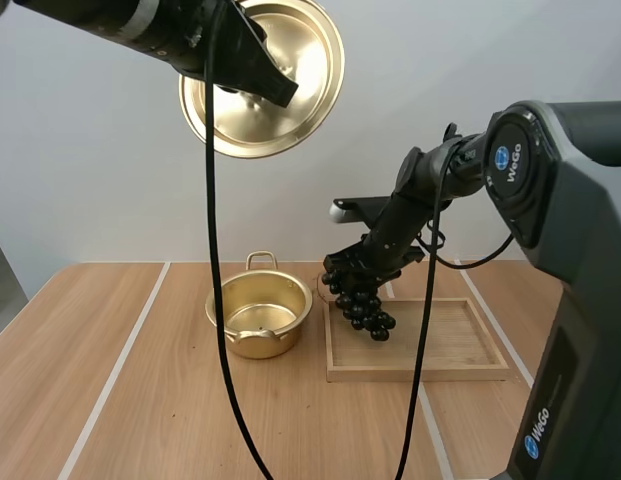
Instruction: Open the pot, put the grape inside, and close it
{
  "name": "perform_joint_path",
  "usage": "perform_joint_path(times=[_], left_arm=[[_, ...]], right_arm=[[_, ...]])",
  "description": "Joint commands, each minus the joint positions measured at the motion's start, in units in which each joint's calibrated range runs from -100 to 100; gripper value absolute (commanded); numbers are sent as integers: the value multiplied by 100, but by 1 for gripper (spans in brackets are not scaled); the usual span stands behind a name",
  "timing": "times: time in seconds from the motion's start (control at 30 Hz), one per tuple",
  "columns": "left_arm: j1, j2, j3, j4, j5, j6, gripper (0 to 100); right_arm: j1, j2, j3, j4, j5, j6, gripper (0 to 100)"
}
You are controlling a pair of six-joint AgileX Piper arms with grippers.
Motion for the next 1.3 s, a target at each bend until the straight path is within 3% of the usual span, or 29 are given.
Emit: perform_joint_path(times=[0.0, 0.33, 0.63, 1.07, 1.27], left_arm=[[-17, -167, -162, -120, -270, -61, 0], [-17, -580, -484, -120, -283, -61, 0], [-17, -944, -508, -120, -220, -61, 0], [-17, -1176, -508, -108, -119, -92, 0], [98, -1176, -508, -108, -79, -92, 0]], right_arm=[[3, -401, -26, 52, -5, -90, 0], [3, -1391, -118, 52, 70, -135, 0], [57, -1415, -1188, 617, 1086, -206, 0], [924, -875, -1492, 665, 629, -206, 0], [1150, -451, -1518, 665, 142, -354, 0]])
